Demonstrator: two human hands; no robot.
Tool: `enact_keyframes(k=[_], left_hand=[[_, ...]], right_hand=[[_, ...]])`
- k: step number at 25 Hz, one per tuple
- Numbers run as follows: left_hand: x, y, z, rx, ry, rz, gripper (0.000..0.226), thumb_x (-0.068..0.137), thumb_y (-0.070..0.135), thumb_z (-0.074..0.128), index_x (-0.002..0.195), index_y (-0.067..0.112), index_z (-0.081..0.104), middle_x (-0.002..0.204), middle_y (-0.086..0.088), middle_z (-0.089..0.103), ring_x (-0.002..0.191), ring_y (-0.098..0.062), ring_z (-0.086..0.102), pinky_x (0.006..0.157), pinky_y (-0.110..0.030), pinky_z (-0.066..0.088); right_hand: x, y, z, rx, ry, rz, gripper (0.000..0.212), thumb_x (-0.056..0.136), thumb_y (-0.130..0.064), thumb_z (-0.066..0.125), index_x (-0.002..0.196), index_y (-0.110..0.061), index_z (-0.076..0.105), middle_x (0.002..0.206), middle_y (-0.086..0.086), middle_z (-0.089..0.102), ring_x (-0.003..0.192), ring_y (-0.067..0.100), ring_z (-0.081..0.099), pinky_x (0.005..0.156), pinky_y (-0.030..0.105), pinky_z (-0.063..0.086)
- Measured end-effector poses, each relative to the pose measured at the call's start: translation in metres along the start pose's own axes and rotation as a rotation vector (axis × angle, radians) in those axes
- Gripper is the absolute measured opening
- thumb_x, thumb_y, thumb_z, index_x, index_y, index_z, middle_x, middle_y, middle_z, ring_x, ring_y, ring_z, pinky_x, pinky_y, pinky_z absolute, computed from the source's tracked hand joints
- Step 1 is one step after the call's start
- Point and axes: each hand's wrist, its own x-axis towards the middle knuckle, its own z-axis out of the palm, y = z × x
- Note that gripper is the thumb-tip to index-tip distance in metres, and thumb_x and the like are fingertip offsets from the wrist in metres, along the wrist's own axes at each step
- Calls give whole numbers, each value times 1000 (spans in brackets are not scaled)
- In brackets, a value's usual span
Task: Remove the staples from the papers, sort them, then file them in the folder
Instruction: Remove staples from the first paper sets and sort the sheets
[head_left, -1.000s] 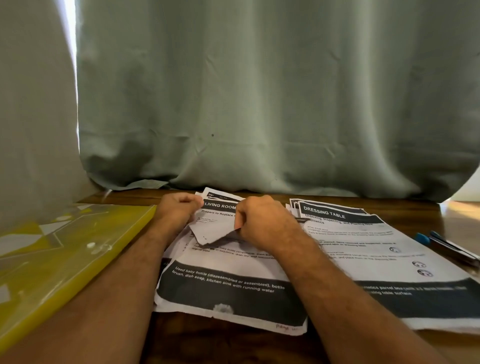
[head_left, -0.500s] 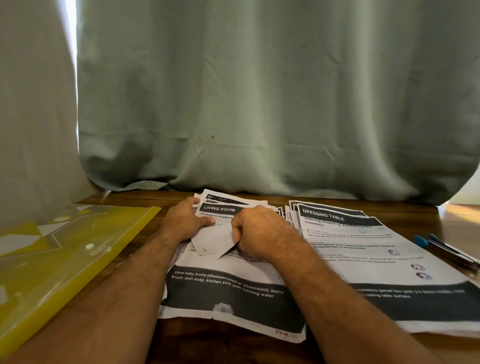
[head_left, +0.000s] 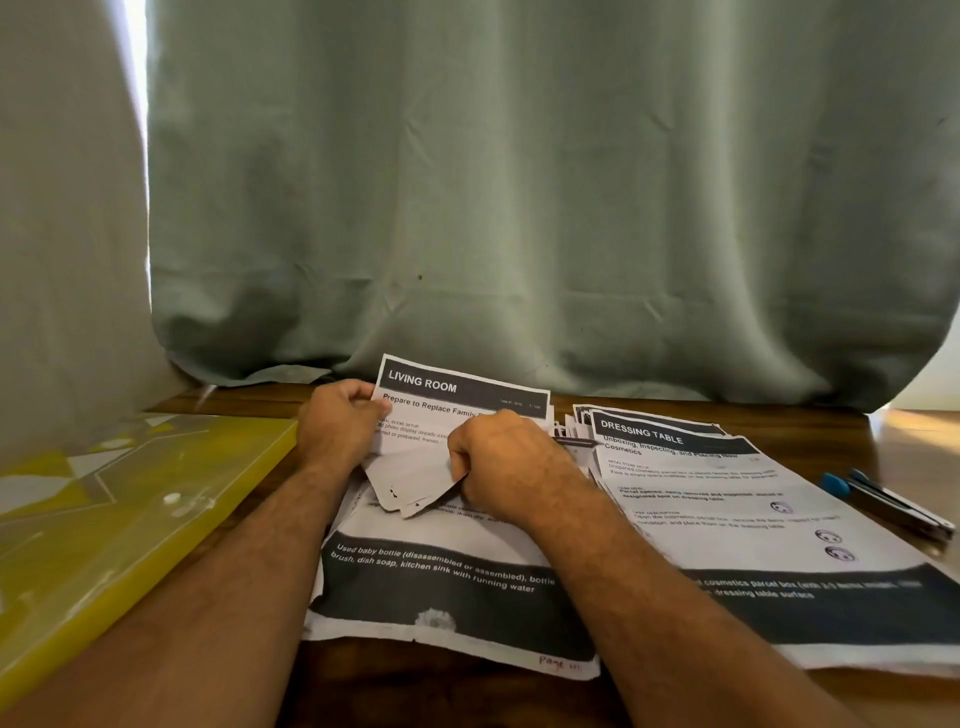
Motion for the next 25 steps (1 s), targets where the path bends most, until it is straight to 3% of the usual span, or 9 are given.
enact_keyframes(k=[4, 10, 13, 15, 17, 19, 20, 22, 25], left_hand=[[1, -1, -1, -129, 54, -25, 4, 88, 18, 75, 85, 19, 73, 84, 1, 76, 77, -16, 74, 75, -41, 63], [-1, 10, -3, -207, 144, 30, 9, 98, 21, 64, 98, 12, 62, 92, 0, 71, 79, -11, 68, 58, -22, 49], [-4, 14, -3, -230, 101, 76, 5, 100, 20, 59, 99, 14, 60, 92, 1, 72, 80, -12, 70, 59, -26, 53], [-5, 15, -3, -284, -7, 116, 8, 99, 14, 57, 95, 17, 63, 90, -1, 74, 80, -15, 72, 64, -32, 58], [-8, 20, -4, -351, -151, 128, 18, 94, 7, 57, 87, 18, 69, 83, -4, 75, 76, -18, 72, 66, -35, 58], [-11, 24, -7, -399, -254, 170, 22, 76, 9, 55, 69, 17, 74, 70, -6, 72, 67, -19, 66, 65, -31, 51], [-11, 25, -8, -425, -298, 192, 27, 67, 11, 49, 62, 17, 75, 64, -4, 70, 64, -16, 64, 63, -28, 49], [-14, 26, -11, -540, -399, 124, 34, 61, 12, 43, 55, 13, 76, 62, -4, 71, 60, -13, 64, 58, -23, 51], [-11, 24, -11, -489, -429, -86, 41, 88, 12, 40, 75, 0, 77, 73, -16, 75, 64, -22, 68, 55, -22, 54]], right_hand=[[2, 2, 2, 19, 47, 16, 24, 87, -10, 60, 72, -27, 52, 90, -2, 62, 90, 19, 59, 79, 36, 54], [3, 5, 1, 26, 116, 29, 14, 90, -11, 61, 88, -25, 63, 95, 0, 64, 88, 17, 56, 78, 33, 52], [4, 8, 3, 46, 124, 39, 12, 91, -13, 61, 89, -25, 62, 100, 0, 63, 92, 17, 58, 82, 34, 55], [7, 9, 4, 65, 168, 36, 13, 91, -13, 61, 83, -24, 58, 119, -1, 57, 99, 17, 59, 86, 35, 55], [10, 9, 3, 128, 252, 49, 12, 92, -18, 62, 82, -22, 59, 151, -2, 35, 105, 17, 59, 89, 32, 55], [11, 10, 2, 167, 302, 55, 12, 93, -20, 61, 82, -24, 60, 163, -9, 13, 105, 19, 61, 89, 31, 54], [12, 11, 3, 167, 310, 44, 13, 93, -19, 61, 81, -24, 60, 163, -10, 14, 104, 19, 62, 89, 32, 54], [14, 12, 6, 142, 279, 19, 13, 91, -17, 61, 80, -24, 61, 147, -7, 45, 99, 18, 62, 87, 35, 55], [12, 14, 5, 49, 139, 5, 11, 91, -18, 58, 85, -26, 64, 93, -7, 65, 87, 15, 58, 77, 32, 53]])
